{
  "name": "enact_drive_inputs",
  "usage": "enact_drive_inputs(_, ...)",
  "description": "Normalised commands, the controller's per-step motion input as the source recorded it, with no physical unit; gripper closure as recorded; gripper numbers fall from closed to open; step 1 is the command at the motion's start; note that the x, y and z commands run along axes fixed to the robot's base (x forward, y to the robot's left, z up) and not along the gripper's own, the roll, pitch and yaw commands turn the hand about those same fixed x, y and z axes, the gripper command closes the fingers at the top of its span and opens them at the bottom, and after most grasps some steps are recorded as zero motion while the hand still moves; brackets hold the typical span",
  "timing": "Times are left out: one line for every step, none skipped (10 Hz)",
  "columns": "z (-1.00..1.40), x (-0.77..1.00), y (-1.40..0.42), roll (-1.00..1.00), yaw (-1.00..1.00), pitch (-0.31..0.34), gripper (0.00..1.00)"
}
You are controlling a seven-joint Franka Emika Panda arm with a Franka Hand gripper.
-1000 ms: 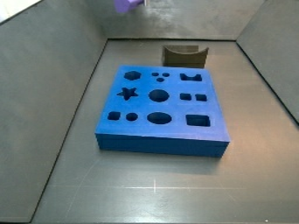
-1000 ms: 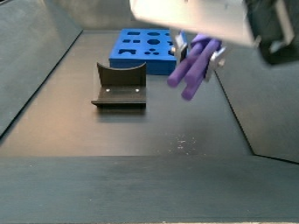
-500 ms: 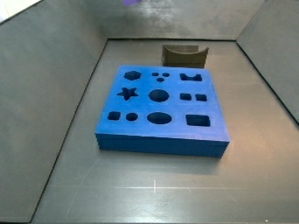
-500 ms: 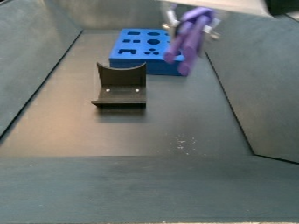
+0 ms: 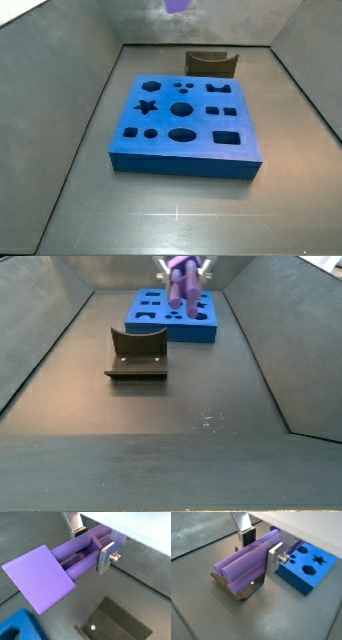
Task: Pick up the 3 prong object. Move up. Place the 3 prong object on the fixture. Regrasp the 3 prong object. Move to above the board. Insert the 3 prong object.
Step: Place the 3 prong object on the fixture.
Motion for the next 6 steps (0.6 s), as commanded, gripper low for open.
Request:
enact_drive_inputs(0.01,1.00,-0.32,0.13,0.28,0.267,1.00)
enact_drive_inputs(0.01,1.00,-0.27,0.12,0.18,0.232,1.00)
enact_drive_inputs(0.01,1.00,-0.23,0.12,0.10,0.202,1.00)
enact_drive_inputs(0.01,1.00,-0.20,0.12,0.06,0.190,1.00)
enact_drive_inputs(0.01,1.00,-0.16,0.12,0.05,0.182,1.00)
enact_drive_inputs(0.01,1.00,-0.13,0.11,0.04,0.183,1.00)
